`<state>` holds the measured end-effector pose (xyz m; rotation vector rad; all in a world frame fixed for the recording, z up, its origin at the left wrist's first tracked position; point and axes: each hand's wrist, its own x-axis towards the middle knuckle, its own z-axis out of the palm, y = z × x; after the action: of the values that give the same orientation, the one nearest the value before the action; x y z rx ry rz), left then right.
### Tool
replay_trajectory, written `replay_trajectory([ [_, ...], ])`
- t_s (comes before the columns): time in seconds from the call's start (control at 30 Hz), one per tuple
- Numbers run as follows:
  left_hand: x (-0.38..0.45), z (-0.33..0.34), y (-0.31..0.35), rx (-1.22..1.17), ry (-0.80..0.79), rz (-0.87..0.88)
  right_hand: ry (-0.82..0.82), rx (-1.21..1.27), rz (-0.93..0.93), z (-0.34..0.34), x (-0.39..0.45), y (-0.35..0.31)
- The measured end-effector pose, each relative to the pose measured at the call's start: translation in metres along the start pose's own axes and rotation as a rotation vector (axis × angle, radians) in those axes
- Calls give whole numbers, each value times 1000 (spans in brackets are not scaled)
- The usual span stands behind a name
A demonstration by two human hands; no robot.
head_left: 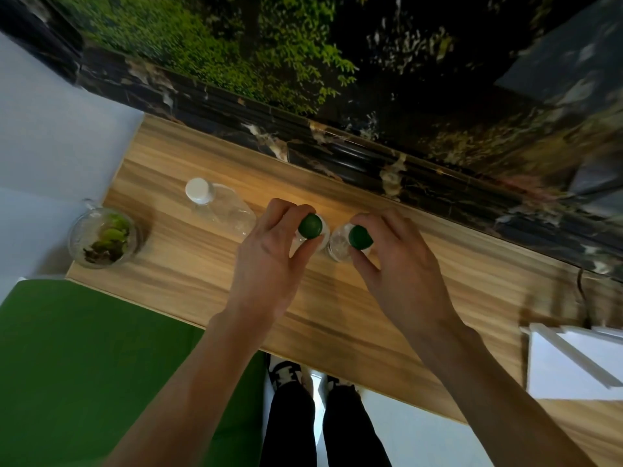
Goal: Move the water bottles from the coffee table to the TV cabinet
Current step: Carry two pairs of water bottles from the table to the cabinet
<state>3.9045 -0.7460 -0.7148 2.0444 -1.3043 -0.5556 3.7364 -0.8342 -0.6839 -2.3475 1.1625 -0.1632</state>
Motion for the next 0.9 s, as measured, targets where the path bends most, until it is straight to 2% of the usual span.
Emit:
replay_trajectory([
  [0.53, -6, -13, 17, 79, -16, -27, -55, -6, 61, -15, -15, -4],
  [0.9, -24, -115, 96, 242, 82, 226, 137, 1, 18, -107, -52, -63],
])
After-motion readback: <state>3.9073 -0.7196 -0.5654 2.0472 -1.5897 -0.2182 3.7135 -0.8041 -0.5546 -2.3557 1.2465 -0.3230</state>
